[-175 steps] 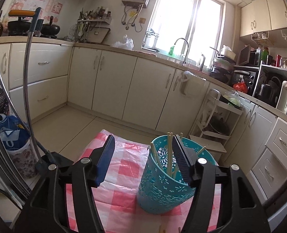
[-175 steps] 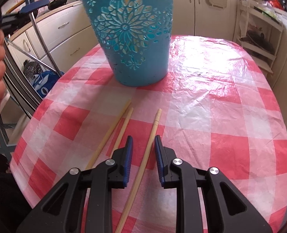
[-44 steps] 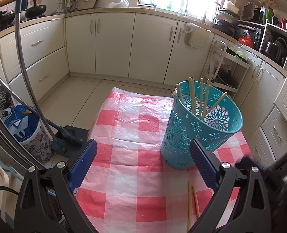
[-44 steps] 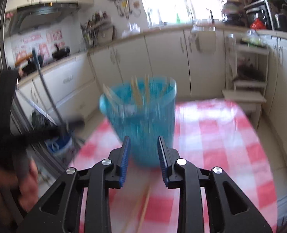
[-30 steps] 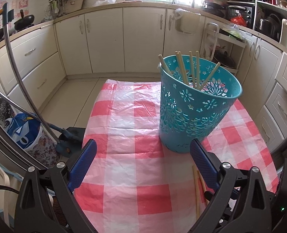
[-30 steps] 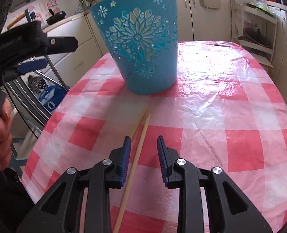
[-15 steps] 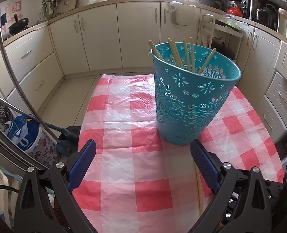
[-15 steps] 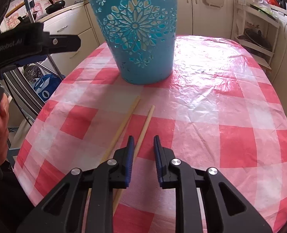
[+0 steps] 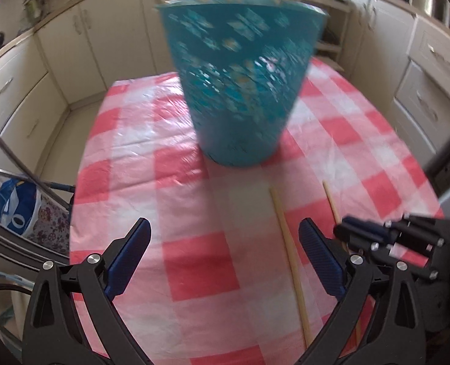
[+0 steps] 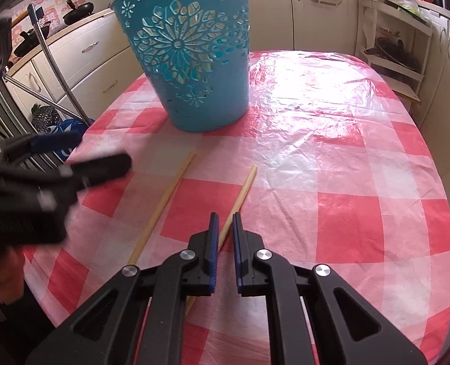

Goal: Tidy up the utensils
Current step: 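Lower the right gripper back to the two chopsticks on the cloth, then close the left gripper on a chopstick while the right gripper grasps the other chopstick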

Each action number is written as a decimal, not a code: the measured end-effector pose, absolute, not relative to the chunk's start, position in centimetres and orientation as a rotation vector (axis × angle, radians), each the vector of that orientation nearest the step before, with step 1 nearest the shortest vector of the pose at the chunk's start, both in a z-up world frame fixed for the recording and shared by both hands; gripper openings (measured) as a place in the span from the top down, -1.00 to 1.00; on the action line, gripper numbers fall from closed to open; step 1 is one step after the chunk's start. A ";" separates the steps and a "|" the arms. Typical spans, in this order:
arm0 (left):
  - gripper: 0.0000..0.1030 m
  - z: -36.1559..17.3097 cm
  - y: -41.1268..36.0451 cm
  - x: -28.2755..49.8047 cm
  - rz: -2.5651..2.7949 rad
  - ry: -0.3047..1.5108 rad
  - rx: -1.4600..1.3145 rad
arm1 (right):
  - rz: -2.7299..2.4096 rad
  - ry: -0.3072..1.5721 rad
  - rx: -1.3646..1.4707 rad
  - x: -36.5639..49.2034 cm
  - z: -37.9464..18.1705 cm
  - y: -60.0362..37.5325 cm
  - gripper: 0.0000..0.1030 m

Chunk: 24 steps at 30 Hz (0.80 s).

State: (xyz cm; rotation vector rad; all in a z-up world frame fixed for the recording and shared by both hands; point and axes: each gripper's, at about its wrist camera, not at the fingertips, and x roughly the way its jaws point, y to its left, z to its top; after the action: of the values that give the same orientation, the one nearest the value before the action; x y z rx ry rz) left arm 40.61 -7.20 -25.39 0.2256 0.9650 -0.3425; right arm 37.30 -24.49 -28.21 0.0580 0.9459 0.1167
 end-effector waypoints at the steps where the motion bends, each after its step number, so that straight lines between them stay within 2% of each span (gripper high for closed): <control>1: -0.82 -25.7 -7.6 40.4 -0.348 0.968 0.239 | 0.117 0.948 0.058 37.3 -28.2 -24.6 0.81; 8: -0.79 -27.0 -9.5 40.8 -0.343 0.994 0.272 | 0.090 0.956 0.052 37.8 -28.1 -25.6 0.81; 14: -0.56 -28.2 -10.6 41.1 -0.351 1.016 0.301 | 0.080 0.959 0.054 37.3 -28.0 -26.2 0.81; 20: -0.07 -28.5 -11.0 41.3 -0.387 1.006 0.287 | 0.084 0.963 0.067 37.1 -27.9 -26.7 0.81; 22: 0.22 -28.5 -11.1 41.3 -0.409 1.006 0.271 | 0.083 0.961 0.076 37.1 -27.9 -26.8 0.81; 23: 0.30 -28.5 -11.3 41.3 -0.421 1.005 0.268 | 0.082 0.959 0.083 37.1 -27.9 -26.9 0.81; 24: 0.48 -28.5 -11.5 41.2 -0.437 1.004 0.266 | 0.081 0.958 0.090 37.2 -27.9 -27.0 0.81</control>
State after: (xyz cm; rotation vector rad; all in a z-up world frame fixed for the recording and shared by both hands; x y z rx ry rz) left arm 41.18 -11.48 -28.46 0.2657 1.0044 -0.4368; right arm 37.18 -26.95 -27.91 0.0902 0.9582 0.0806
